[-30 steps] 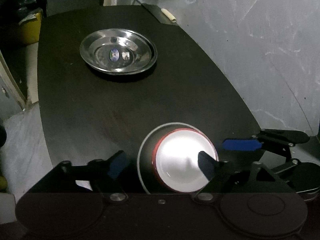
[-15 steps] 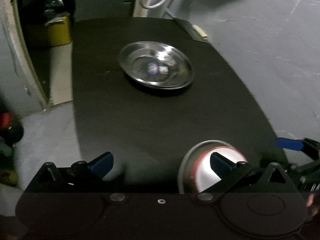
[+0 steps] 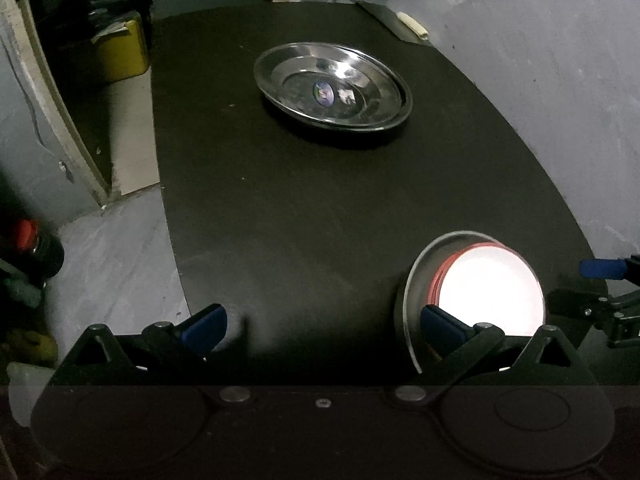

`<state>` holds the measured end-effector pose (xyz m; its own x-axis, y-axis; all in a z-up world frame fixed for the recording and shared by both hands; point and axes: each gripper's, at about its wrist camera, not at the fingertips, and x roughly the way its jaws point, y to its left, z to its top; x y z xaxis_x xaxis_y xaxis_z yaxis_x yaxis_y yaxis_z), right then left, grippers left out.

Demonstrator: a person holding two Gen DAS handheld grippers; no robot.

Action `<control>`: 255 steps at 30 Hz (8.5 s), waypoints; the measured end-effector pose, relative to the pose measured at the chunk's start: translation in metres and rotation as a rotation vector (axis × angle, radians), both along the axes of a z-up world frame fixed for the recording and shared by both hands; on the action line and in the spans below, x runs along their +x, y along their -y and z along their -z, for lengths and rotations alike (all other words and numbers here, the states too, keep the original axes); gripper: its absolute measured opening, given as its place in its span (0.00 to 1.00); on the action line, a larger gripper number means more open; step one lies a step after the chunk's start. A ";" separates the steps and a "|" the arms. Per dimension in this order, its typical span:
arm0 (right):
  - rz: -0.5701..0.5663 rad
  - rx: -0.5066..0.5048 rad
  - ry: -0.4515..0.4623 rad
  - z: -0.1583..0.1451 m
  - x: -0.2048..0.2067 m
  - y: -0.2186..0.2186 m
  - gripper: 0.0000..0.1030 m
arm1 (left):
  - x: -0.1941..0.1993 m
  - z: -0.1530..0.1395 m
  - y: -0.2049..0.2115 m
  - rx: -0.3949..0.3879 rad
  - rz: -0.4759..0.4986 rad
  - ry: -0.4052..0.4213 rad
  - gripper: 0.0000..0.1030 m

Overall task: Organize plates and bowls
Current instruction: 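Open both grippers and pull them back from the white bowl rim, then close both grippers on the large steel bowl's rim, then lift the steel bowl with nested white bowls over the steel plate stack, then lower the steel bowl onto the blue-labelled plate atop the stack, then open both grippers and pull them back from the steel bowl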

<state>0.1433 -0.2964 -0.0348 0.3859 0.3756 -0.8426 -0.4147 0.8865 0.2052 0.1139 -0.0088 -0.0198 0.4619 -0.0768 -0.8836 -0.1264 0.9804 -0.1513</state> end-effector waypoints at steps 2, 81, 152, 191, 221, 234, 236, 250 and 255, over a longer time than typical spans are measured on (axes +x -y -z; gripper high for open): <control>-0.004 -0.009 -0.006 0.001 0.000 -0.002 1.00 | -0.001 0.002 0.003 0.012 0.012 -0.007 0.99; -0.053 0.210 -0.344 0.015 0.018 -0.009 0.13 | 0.013 0.009 0.048 0.023 0.225 -0.075 0.10; -0.129 0.313 -0.179 -0.024 0.181 -0.081 0.13 | 0.152 -0.023 -0.039 0.082 0.065 0.136 0.10; -0.096 0.253 -0.141 -0.005 0.220 -0.105 0.14 | 0.211 0.005 -0.058 0.112 0.081 0.110 0.11; -0.033 0.262 -0.115 -0.005 0.213 -0.107 0.17 | 0.210 0.004 -0.056 0.128 0.033 0.087 0.24; -0.007 0.265 -0.090 -0.008 0.209 -0.100 0.30 | 0.207 0.000 -0.053 0.127 0.009 0.073 0.31; -0.002 0.263 -0.078 -0.010 0.206 -0.099 0.31 | 0.206 0.000 -0.052 0.175 -0.016 0.066 0.54; 0.045 0.239 0.043 -0.025 0.183 -0.090 0.73 | 0.172 -0.012 -0.069 0.134 -0.123 0.125 0.99; 0.058 0.270 0.083 -0.032 0.177 -0.081 0.83 | 0.159 -0.020 -0.069 0.108 -0.141 0.157 0.99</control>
